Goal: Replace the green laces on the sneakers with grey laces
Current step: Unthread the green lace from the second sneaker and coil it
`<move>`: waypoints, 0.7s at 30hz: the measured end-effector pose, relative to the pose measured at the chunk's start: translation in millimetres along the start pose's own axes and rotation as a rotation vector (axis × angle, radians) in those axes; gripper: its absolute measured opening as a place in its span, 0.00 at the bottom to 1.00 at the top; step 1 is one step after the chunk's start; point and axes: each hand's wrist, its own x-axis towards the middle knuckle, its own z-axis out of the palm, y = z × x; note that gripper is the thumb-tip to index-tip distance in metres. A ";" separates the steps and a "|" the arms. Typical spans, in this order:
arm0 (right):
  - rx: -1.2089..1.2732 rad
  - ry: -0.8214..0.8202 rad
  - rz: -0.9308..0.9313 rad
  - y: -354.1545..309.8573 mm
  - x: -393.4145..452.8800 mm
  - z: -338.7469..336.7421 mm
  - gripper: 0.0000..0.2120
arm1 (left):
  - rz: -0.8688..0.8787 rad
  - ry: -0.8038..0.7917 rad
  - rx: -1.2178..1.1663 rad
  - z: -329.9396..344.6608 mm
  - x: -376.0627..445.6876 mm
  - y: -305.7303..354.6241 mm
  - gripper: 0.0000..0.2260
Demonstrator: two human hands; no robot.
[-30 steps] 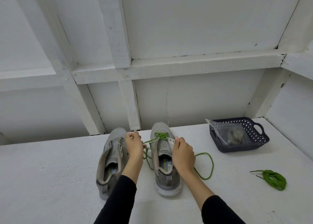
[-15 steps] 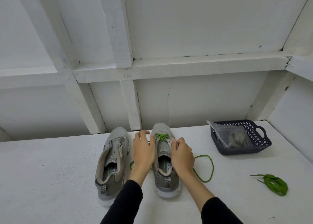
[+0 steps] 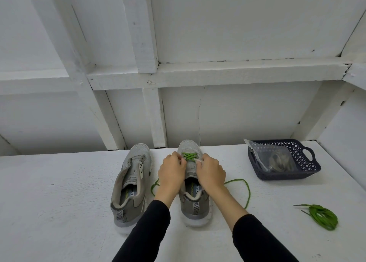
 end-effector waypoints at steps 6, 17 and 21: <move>-0.046 -0.033 -0.015 -2.6 7.1 -4.8 0.13 | -0.013 0.001 0.017 1.4 3.0 2.5 0.10; 0.132 -0.017 0.129 16.0 16.1 -8.5 0.09 | -0.154 0.027 -0.149 -6.6 5.6 -15.1 0.11; 0.141 -0.020 0.093 16.0 15.2 -7.2 0.09 | -0.145 0.013 -0.207 -8.3 7.8 -17.0 0.09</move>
